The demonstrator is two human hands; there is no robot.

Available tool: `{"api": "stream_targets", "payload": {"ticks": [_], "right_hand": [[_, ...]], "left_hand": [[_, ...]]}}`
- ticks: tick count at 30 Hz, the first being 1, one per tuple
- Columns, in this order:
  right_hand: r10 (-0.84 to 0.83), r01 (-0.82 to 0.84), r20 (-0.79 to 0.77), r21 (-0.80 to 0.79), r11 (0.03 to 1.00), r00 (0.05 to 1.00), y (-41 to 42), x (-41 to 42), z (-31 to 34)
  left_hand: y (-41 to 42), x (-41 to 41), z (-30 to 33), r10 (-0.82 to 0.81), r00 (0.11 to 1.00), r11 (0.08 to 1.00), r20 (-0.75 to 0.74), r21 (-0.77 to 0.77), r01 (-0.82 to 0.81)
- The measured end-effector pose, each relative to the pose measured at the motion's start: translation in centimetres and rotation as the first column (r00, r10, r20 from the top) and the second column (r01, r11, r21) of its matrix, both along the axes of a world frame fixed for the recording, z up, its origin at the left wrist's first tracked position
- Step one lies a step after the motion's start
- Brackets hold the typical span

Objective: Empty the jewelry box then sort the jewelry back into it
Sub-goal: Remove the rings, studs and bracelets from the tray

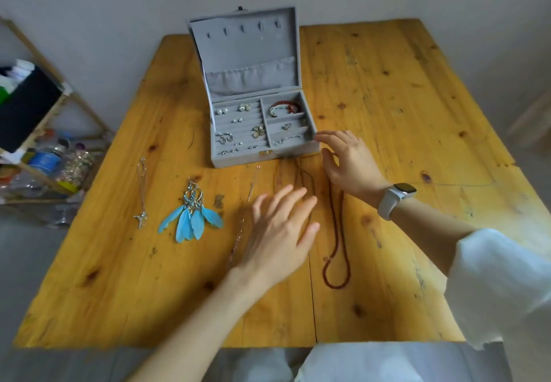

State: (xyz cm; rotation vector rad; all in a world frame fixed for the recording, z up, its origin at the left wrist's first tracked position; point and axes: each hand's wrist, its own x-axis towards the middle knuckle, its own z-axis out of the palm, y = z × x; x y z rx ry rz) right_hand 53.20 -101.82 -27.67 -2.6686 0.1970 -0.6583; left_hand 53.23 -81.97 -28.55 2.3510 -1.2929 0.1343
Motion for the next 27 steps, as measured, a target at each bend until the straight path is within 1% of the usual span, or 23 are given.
{"api": "stream_targets", "payload": {"ticks": [3,7,10,13,15,17,19,22,25,27], "right_hand": [[0.021,-0.02,0.054,-0.016,1.0,0.998,1.4,3.2,1.4],[0.073,-0.072,0.008,-0.02,0.997,0.997,3.0,8.3,2.8],[0.101,-0.102,-0.062,-0.017,0.995,0.993,4.1,12.6,3.4],[0.15,-0.155,-0.143,-0.024,0.988,0.978,5.4,16.8,3.4],[0.158,-0.181,-0.219,-0.091,0.979,0.963,6.0,19.0,3.0],[0.129,-0.183,-0.271,-0.184,0.966,0.954,6.4,20.4,2.4],[0.113,-0.177,-0.271,-0.226,0.958,0.956,6.4,21.2,1.8],[0.102,-0.159,-0.245,-0.224,0.961,0.964,6.5,21.8,1.2],[0.082,-0.138,-0.256,-0.209,0.968,0.963,6.7,22.2,1.1],[0.096,-0.144,-0.256,-0.176,0.974,0.962,6.7,22.3,1.1]], "left_hand": [[0.0,5.0,0.8,0.114,0.993,0.993,0.039,-0.009,-0.114],[0.6,11.6,1.6,0.342,0.939,0.939,0.026,-0.053,-0.34],[1.1,15.1,1.3,0.44,0.898,0.898,-0.003,0.026,-0.44],[1.5,16.6,0.5,0.472,0.882,0.88,-0.009,0.071,-0.47],[1.7,16.7,0.0,0.479,0.876,0.877,-0.055,0.054,-0.477],[1.9,16.7,-0.4,0.478,0.875,0.878,-0.08,0.021,-0.478],[2.0,16.6,-0.6,0.474,0.876,0.879,-0.089,-0.013,-0.477],[2.0,16.7,-0.8,0.47,0.877,0.878,-0.102,-0.045,-0.476],[2.2,16.7,-0.9,0.46,0.881,0.885,-0.106,-0.028,-0.465],[2.3,16.7,-0.9,0.456,0.882,0.887,-0.115,-0.017,-0.461]]}}
